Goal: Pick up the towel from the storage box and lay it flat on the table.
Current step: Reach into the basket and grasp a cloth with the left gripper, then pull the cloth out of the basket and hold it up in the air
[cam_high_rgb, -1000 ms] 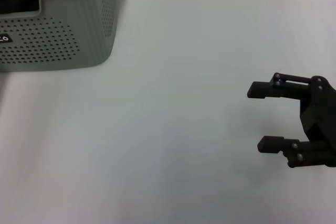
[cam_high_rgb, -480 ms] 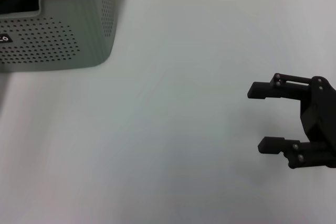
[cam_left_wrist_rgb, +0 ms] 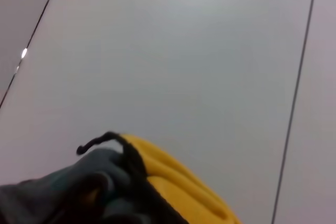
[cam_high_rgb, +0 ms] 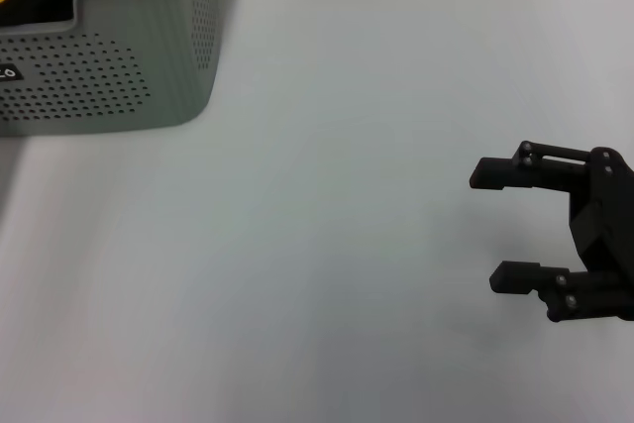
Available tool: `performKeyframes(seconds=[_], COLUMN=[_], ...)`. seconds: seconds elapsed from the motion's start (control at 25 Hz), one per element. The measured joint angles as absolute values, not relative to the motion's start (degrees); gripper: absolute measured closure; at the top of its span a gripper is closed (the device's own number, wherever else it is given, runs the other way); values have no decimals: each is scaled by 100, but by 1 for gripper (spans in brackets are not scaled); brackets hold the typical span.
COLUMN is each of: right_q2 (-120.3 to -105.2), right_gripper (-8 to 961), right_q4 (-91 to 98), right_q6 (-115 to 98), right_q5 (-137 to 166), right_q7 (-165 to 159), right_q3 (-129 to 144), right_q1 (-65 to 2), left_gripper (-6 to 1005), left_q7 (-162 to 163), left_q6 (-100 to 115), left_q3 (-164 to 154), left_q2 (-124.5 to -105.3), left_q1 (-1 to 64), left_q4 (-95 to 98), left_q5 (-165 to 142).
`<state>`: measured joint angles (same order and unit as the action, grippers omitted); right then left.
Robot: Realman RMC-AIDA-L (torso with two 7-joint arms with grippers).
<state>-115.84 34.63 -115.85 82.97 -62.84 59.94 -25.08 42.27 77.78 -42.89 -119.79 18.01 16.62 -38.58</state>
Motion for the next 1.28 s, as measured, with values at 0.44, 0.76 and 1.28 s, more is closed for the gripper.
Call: performKeyframes(seconds=[0.44, 0.76, 1.28], right_q2=[-11583, -11584, -11583], right_gripper=[214, 215, 215], right_q4=[3416, 3358, 3330], right_q6=[-11625, -11729, -11798], right_q5=[8264, 8224, 8136], right_q7=[-6202, -6197, -6196], right_q3=[5995, 5995, 5994], right_q1=[-2477, -2479, -2382], left_gripper=[668, 951, 996], left_q7=[4159, 4161, 5280], left_q6=[7691, 7494, 10536], left_q3=[-4289, -4289, -4289], left_q2=[-11970, -11978, -11955], left_q1=[1880, 1945, 1542], left_q4=[1614, 1529, 1569], left_q5=[-4009, -4027, -4200])
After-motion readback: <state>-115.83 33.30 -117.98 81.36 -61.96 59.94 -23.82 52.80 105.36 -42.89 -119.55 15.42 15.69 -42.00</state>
